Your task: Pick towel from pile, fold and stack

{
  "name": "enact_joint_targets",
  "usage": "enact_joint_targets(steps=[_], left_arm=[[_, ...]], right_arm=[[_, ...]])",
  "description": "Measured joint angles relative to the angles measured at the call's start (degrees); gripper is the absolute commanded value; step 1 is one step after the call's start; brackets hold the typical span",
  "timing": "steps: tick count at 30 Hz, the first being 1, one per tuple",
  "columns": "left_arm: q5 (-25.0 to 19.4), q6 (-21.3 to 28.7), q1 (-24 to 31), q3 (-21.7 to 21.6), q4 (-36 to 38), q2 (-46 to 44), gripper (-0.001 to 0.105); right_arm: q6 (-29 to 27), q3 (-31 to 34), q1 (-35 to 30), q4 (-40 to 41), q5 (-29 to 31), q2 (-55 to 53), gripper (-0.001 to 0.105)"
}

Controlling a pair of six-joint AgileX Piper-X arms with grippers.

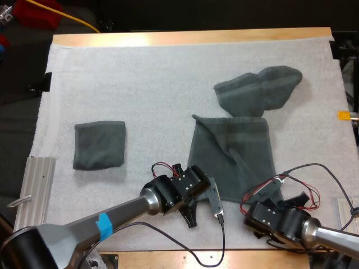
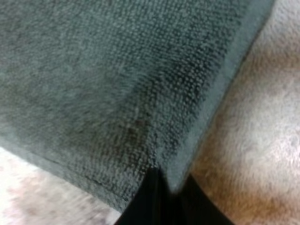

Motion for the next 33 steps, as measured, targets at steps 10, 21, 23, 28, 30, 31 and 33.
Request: enact_joint_targets(steps=[10,21,23,28,30,31,33], left_arm=[[-6.2,0.0,0.0,-8.8,13.3,-9.8,0.0],[-10.9,-0.5,0.0,-19.9,26.9,-17.3,0.0],[-11.2,-0.7,0.0,-21.3,29.4,-18.2,0.0],[-11.5,-2.2,0.0,-24.7,34.5,-20.3,0.0],[-11.6,-2.5,0.0,-25.6,36.2,-21.1,0.0],[-11.6,-2.6,0.0,-25.9,37.0,-21.5,0.0],[-11.7,-3.0,-1.1,-26.8,38.7,-22.1,0.0]], right_arm=[[-3.6,-10.2,0.0,4.4,3.7,-3.7,0.001],[-11.6,-26.2,0.0,16.7,10.1,-6.3,0.001],[-11.7,-29.1,0.0,19.5,10.4,-6.3,0.001],[-12.1,-34.9,0.0,25.1,9.6,-6.3,0.001],[-12.0,-36.6,0.2,27.8,8.5,-6.3,0.001],[-11.8,-37.5,0.6,29.1,8.4,-6.3,0.001],[-11.5,-39.1,2.1,30.8,8.1,-6.3,0.001]])
